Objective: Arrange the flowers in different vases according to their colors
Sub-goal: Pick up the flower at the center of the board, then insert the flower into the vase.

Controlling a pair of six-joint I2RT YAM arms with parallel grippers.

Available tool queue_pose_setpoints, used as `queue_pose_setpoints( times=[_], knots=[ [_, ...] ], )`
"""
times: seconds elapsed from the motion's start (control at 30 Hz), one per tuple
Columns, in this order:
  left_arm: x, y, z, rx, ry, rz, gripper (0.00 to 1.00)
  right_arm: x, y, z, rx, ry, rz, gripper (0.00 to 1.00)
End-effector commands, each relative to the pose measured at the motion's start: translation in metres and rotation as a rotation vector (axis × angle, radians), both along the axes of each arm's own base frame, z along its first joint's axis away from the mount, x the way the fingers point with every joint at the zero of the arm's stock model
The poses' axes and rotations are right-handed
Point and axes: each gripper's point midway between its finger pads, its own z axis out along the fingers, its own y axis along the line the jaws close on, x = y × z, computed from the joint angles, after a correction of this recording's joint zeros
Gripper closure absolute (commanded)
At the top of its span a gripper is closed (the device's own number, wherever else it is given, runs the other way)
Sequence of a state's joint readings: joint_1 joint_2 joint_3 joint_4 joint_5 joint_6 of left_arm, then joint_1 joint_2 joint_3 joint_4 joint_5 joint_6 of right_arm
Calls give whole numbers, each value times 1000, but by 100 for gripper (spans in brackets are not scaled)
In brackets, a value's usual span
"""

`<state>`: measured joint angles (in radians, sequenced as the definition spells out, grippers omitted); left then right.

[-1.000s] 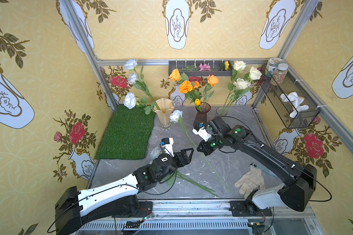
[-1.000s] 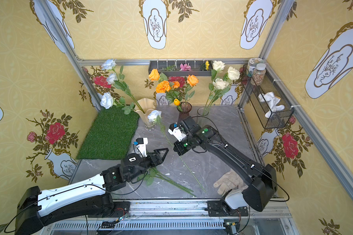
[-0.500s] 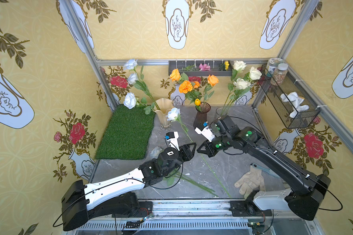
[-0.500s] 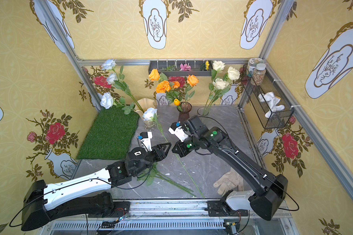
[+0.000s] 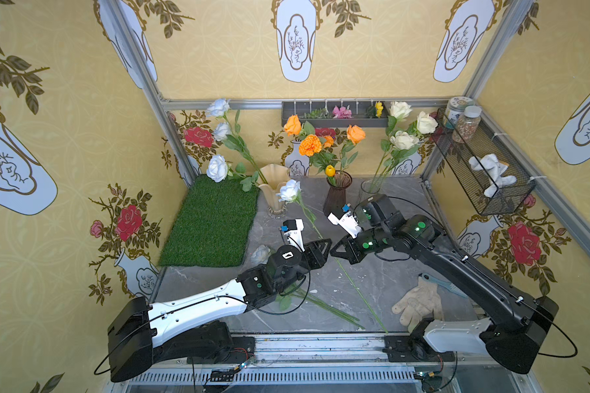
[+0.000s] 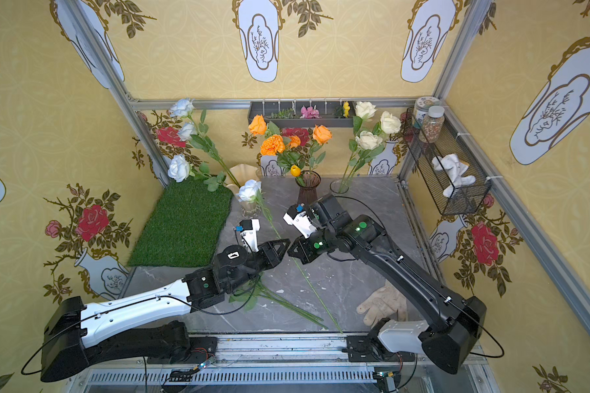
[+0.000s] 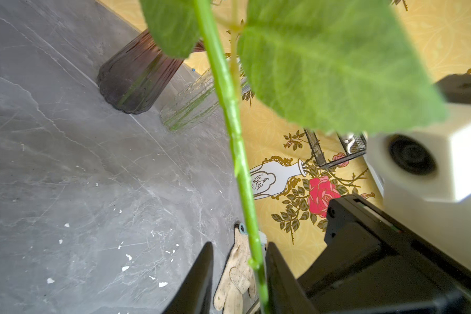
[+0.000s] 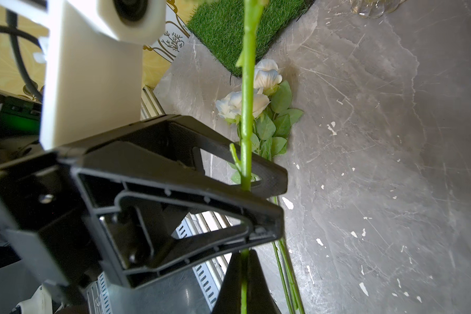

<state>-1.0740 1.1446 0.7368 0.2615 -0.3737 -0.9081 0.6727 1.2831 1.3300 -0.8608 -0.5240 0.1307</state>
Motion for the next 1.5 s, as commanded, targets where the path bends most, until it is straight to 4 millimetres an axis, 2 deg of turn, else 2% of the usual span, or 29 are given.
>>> queue_pose_setpoints(
  times=[0.0, 0.13, 0.17, 0.2, 0.3, 0.37, 0.5, 0.57, 0.7, 0.77, 0.83, 0.9, 1.0, 1.1, 1.3, 1.43, 1.47],
  knots=[
    [0, -1, 0, -10, -5, -3, 81, 2, 5, 9, 46, -22, 2, 100],
    [0, 0, 3, -8, -11, -2, 97, 4, 3, 6, 40, -29, -16, 99],
    [0, 1, 3, -2, -11, 2, 99, 4, 2, 6, 37, -35, -23, 91],
    [0, 2, 7, 5, -16, 3, 100, 5, 1, 6, 35, -39, -29, 73],
    [5, 10, 14, 71, -33, 39, 100, 17, -9, 8, -2, -81, -109, 4],
    [10, 24, 22, 128, -52, 89, 100, 27, -20, 14, -29, -138, -177, 3],
    [31, 68, 50, 207, -102, 203, 100, 48, -50, 37, -37, -290, -360, 3],
    [45, 94, 75, 218, -144, 264, 100, 53, -62, 50, -1, -364, -435, 3],
    [73, 143, 141, 277, -298, 420, 100, 56, -78, 71, 124, -495, -547, 3],
    [85, 160, 177, 311, -381, 496, 100, 55, -81, 78, 189, -556, -564, 3],
    [99, 171, 213, 348, -463, 551, 100, 56, -83, 86, 254, -614, -584, 3],
    [114, 175, 239, 392, -524, 581, 100, 57, -85, 92, 295, -660, -596, 3],
    [136, 174, 276, 486, -619, 629, 100, 58, -84, 96, 318, -690, -599, 3],
    [159, 175, 303, 580, -711, 687, 100, 60, -81, 100, 314, -689, -588, 3],
    [203, 186, 329, 639, -782, 770, 100, 63, -75, 102, 302, -690, -566, 3],
    [230, 204, 322, 649, -763, 794, 100, 66, -71, 101, 294, -683, -557, 3],
    [241, 216, 315, 660, -744, 810, 100, 67, -70, 101, 293, -679, -553, 3]
  ],
)
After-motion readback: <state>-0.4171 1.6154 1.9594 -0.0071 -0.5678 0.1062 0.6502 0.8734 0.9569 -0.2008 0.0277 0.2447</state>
